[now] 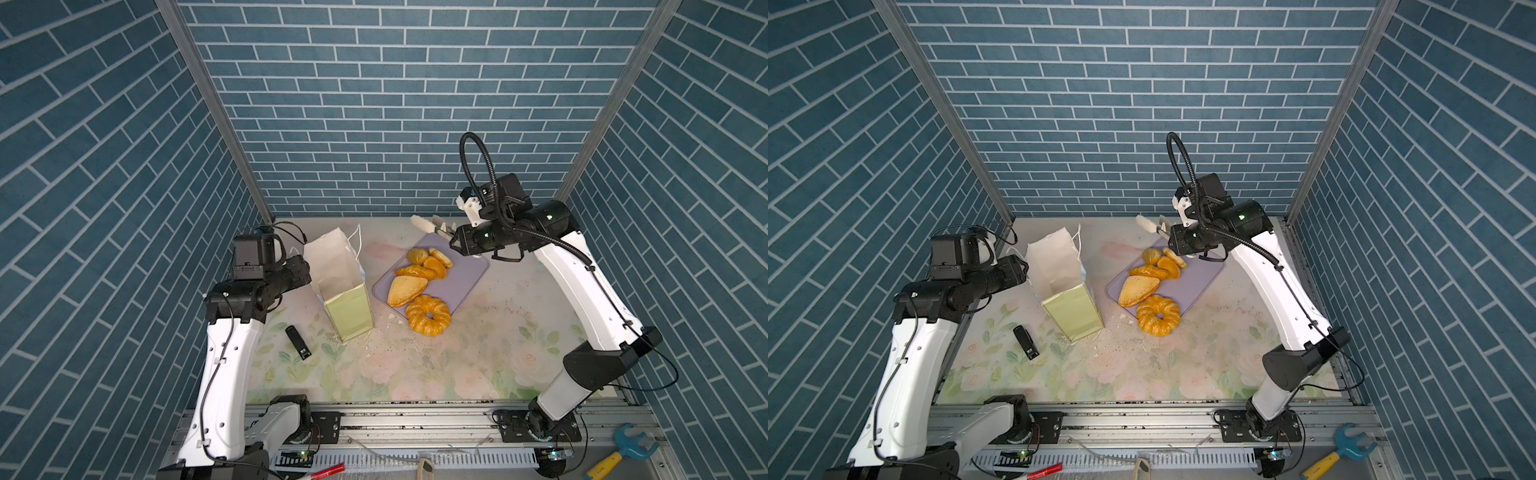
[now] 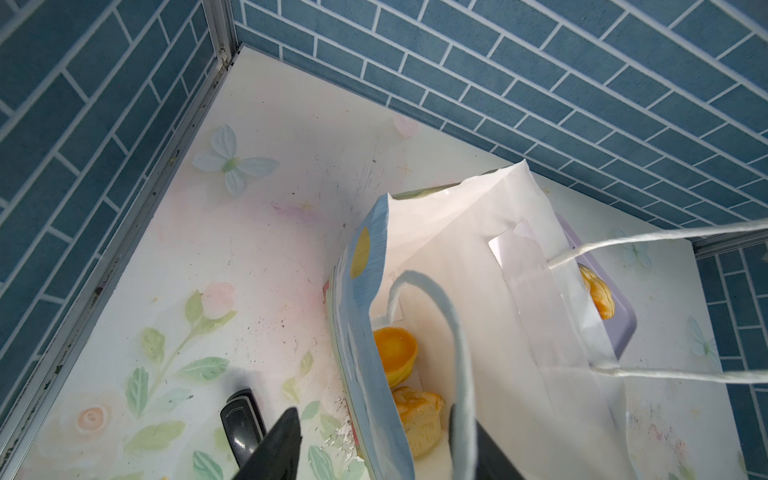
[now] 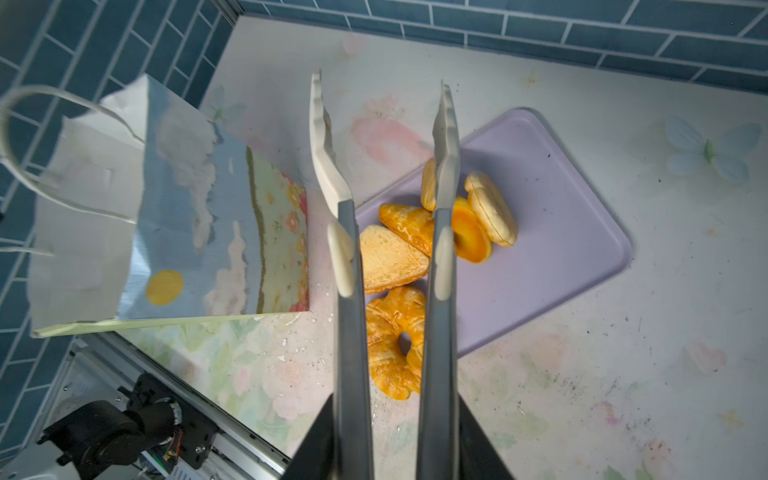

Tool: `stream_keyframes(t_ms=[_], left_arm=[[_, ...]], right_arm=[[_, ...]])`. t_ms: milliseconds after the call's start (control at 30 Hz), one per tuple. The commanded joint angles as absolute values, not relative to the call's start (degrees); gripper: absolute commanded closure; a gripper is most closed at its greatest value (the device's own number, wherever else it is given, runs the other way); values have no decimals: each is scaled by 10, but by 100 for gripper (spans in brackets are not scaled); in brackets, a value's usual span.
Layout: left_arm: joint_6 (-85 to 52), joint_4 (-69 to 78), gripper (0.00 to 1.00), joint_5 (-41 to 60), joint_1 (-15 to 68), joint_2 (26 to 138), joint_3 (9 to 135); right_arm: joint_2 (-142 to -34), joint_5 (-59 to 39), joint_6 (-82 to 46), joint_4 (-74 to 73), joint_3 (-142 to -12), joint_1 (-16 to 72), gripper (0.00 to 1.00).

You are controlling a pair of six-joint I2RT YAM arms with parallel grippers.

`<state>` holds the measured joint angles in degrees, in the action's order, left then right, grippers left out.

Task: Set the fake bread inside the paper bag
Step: 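Move the empty tongs back over the tray with the right gripper, then lower the tongs onto a pale oval bun and pinch it with the right gripper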

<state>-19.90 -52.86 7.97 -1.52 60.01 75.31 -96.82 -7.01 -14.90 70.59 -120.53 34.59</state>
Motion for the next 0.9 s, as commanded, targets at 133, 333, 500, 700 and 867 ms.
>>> stream_keyframes(t_ms=[133,333,500,700,867], left_arm=[[-198,-541,41,68,-16,591,757],[-203,-545,41,63,-16,584,748],[-207,-543,41,62,-16,583,744],[-210,-543,41,62,-16,583,743],[-211,-544,41,62,-16,581,743]], right_arm=[[-1046,-38,-106,686,-1197,346,64],[-1089,-15,-90,667,-1181,346,65],[-1111,-9,-81,653,-1170,346,66],[-1131,-18,-82,634,-1154,346,66],[-1132,-17,-85,620,-1136,347,67]])
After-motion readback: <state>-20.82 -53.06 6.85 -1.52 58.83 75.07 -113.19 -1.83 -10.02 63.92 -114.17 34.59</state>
